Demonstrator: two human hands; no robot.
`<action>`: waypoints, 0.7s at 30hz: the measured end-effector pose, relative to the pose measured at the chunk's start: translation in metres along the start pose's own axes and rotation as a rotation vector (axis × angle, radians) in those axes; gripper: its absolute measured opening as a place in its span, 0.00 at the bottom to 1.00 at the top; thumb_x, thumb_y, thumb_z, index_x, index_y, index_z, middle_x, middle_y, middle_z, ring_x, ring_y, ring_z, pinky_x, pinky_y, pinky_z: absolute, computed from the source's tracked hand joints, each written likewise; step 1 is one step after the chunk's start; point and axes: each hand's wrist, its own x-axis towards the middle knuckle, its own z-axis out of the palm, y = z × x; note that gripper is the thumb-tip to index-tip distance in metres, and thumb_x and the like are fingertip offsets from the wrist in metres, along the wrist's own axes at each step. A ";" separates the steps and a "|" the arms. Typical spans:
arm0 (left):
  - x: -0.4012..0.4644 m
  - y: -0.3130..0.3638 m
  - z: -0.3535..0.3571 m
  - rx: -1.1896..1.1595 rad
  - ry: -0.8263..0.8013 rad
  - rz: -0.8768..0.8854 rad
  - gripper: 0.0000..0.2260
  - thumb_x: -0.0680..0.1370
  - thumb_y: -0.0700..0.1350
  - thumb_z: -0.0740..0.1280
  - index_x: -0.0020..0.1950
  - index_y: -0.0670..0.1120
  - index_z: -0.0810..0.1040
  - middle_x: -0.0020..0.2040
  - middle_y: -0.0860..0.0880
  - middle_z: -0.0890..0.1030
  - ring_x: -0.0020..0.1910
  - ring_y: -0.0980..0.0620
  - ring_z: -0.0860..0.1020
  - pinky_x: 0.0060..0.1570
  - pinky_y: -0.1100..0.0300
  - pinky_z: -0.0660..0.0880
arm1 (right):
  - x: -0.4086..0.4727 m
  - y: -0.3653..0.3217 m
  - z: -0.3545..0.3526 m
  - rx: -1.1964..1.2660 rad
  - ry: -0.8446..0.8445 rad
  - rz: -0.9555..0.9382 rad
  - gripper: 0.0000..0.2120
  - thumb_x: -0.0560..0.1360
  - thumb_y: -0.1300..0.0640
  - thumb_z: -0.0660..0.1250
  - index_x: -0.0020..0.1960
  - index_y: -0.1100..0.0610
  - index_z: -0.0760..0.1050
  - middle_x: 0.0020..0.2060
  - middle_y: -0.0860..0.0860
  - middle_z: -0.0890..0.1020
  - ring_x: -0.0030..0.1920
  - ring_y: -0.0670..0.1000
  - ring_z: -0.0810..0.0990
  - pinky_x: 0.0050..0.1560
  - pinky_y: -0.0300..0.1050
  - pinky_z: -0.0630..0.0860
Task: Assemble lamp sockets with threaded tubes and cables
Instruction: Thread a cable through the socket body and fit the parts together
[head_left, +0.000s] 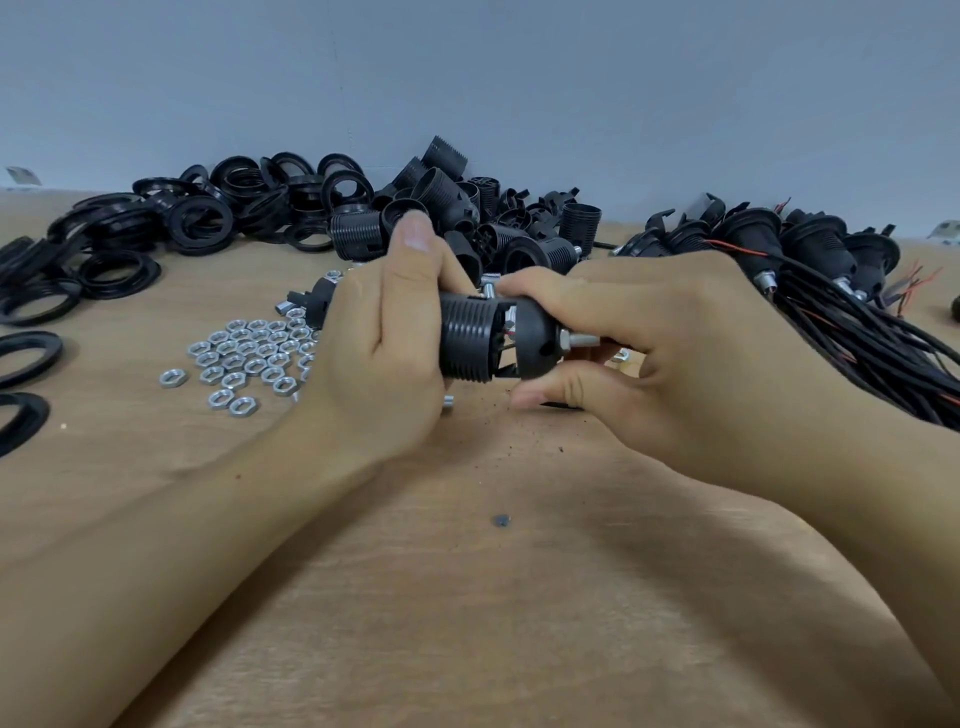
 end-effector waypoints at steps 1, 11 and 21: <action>0.001 0.000 0.001 -0.020 -0.027 -0.033 0.25 0.83 0.52 0.47 0.33 0.42 0.69 0.23 0.50 0.68 0.23 0.56 0.67 0.25 0.67 0.63 | 0.000 0.001 0.000 0.017 -0.032 0.024 0.20 0.73 0.47 0.70 0.60 0.58 0.79 0.35 0.49 0.78 0.37 0.51 0.75 0.41 0.51 0.74; 0.002 -0.001 0.001 -0.051 -0.177 -0.221 0.28 0.87 0.51 0.49 0.34 0.35 0.68 0.19 0.49 0.66 0.17 0.57 0.63 0.20 0.69 0.60 | -0.001 -0.004 -0.009 0.137 -0.214 0.186 0.22 0.68 0.39 0.64 0.54 0.51 0.81 0.33 0.47 0.80 0.34 0.47 0.75 0.37 0.49 0.74; 0.001 0.001 0.004 -0.036 -0.130 -0.362 0.28 0.86 0.53 0.49 0.32 0.37 0.66 0.18 0.51 0.65 0.16 0.56 0.62 0.18 0.69 0.60 | 0.002 -0.005 -0.003 0.118 -0.230 0.178 0.17 0.73 0.45 0.69 0.56 0.55 0.80 0.33 0.50 0.79 0.33 0.48 0.73 0.36 0.38 0.68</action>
